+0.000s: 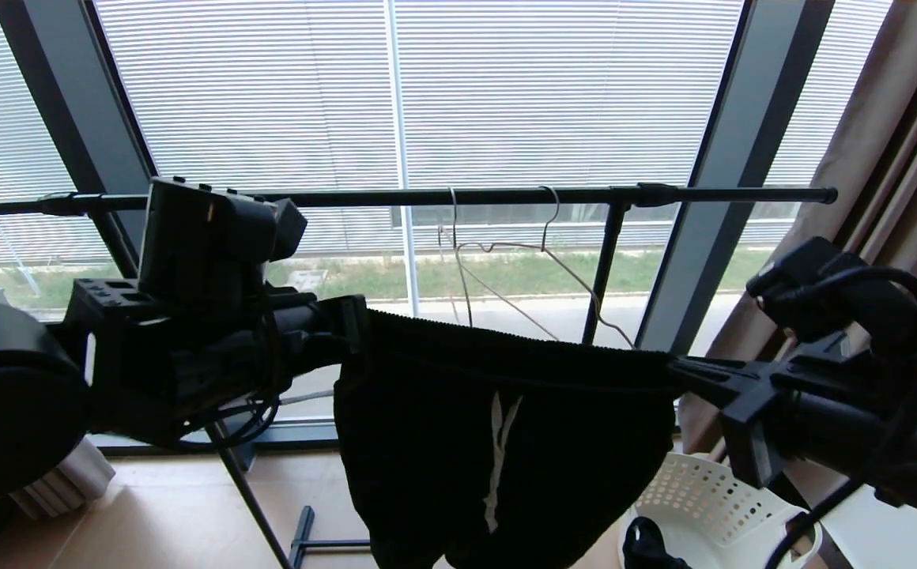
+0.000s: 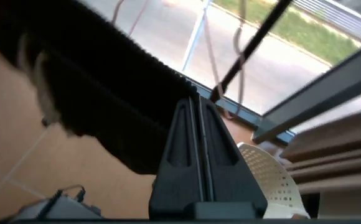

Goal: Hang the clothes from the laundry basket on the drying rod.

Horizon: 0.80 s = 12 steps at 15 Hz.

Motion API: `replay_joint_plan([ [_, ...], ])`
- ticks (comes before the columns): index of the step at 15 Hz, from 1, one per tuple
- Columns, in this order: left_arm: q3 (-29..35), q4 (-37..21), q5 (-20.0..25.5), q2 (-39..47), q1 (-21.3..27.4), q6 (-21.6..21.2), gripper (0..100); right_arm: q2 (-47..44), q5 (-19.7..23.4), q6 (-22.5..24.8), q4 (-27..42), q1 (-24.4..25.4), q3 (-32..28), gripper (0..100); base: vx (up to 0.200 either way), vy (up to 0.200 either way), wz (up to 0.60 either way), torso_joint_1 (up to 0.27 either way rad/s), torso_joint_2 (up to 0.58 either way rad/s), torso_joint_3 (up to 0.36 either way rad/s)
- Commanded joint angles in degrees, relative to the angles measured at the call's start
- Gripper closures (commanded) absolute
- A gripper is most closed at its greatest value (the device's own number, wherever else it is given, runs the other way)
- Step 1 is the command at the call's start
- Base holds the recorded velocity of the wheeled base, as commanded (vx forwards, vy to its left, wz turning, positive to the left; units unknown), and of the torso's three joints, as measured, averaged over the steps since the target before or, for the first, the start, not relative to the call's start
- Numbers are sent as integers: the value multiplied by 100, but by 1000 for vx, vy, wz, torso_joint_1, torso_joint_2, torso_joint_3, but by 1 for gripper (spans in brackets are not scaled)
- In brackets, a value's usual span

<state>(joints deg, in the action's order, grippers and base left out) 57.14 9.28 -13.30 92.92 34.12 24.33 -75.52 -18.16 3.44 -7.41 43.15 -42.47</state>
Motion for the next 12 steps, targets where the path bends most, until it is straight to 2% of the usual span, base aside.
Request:
replay_joint_plan([
  [1, 764, 4, 12, 737, -72, 1, 100, 635, 533, 333, -6, 299, 459, 100, 0, 0, 0, 0, 0, 0],
  [4, 1528, -163, 12, 1220, -90, -7, 100, 705, 683, 421, -6, 659, 565, 100, 0, 0, 0, 0, 0, 0],
  [6, 1739, -321, 12, 1317, -81, -34, 100, 697, 691, 421, -15, 677, 565, 100, 0, 0, 0, 0, 0, 0],
  [9, 1572, -400, 12, 1211, -72, -43, 100, 688, 691, 403, -23, 668, 547, 100, 0, 0, 0, 0, 0, 0],
  [12, 1300, -515, 12, 781, -64, -131, 100, 600, 656, 403, -349, 501, 556, 100, 0, 0, 0, 0, 0, 0],
])
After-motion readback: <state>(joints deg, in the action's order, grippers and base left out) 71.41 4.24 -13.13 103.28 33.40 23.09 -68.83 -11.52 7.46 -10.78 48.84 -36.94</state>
